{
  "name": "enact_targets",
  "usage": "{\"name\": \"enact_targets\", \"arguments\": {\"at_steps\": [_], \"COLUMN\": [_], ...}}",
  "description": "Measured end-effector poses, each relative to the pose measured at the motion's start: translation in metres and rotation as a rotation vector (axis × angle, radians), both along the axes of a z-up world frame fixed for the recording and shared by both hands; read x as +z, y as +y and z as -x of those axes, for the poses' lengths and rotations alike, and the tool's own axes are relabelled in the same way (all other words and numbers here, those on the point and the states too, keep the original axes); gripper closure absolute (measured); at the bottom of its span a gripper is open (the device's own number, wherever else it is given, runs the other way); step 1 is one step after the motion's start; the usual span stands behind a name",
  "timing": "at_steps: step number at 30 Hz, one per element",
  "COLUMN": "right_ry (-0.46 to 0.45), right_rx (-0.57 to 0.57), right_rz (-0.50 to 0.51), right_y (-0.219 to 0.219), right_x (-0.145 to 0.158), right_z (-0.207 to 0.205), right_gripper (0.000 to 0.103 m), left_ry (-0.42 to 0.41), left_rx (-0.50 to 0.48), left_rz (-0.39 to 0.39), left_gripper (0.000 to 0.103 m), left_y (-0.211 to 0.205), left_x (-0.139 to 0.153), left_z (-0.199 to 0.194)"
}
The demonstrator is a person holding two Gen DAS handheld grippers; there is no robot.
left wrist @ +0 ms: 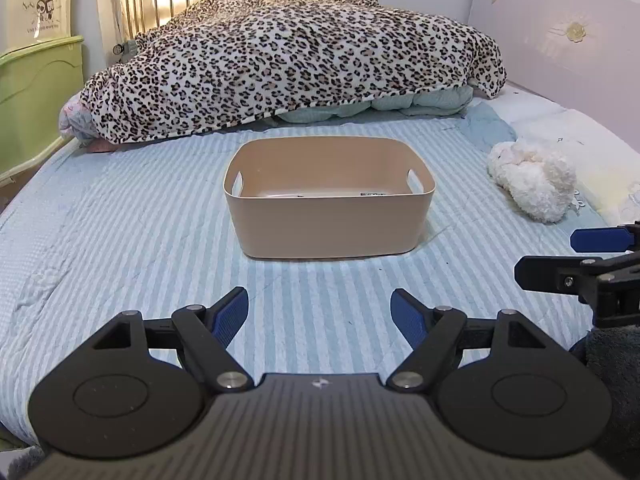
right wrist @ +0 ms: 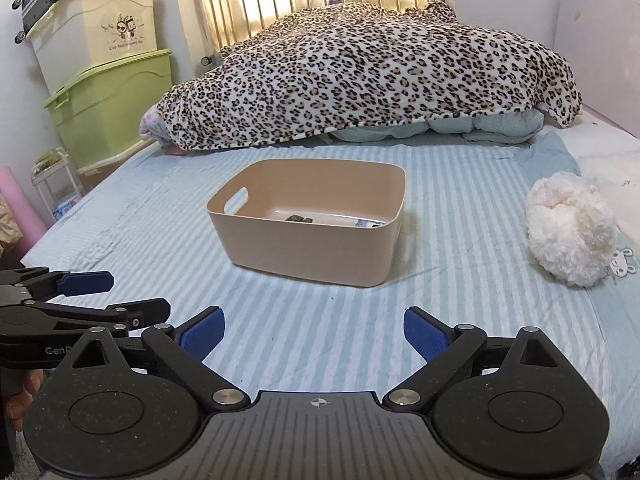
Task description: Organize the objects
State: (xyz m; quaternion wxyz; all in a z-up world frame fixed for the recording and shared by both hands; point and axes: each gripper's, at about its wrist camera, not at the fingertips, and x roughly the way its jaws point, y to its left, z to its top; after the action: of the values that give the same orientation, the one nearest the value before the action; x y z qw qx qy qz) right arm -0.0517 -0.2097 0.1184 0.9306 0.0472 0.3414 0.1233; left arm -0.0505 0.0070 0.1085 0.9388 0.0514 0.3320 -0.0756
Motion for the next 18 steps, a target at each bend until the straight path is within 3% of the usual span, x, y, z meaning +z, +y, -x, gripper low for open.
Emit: {"name": "enact_targets", "arguments": {"at_steps": [18], "right_ry": [-0.016], "right_rx": [-0.011], "right_rz": [-0.028], "right_y": [-0.009], "right_x": [0.013], "right_z": [0.029], "right_gripper": [0.003], "left_ry": [-0.029], "left_rx": [-0.003], "left_rz": [0.017], "left_gripper": [0.024], "left_y": [0.0], "left_x": [0.011], "left_z": [0.031]}}
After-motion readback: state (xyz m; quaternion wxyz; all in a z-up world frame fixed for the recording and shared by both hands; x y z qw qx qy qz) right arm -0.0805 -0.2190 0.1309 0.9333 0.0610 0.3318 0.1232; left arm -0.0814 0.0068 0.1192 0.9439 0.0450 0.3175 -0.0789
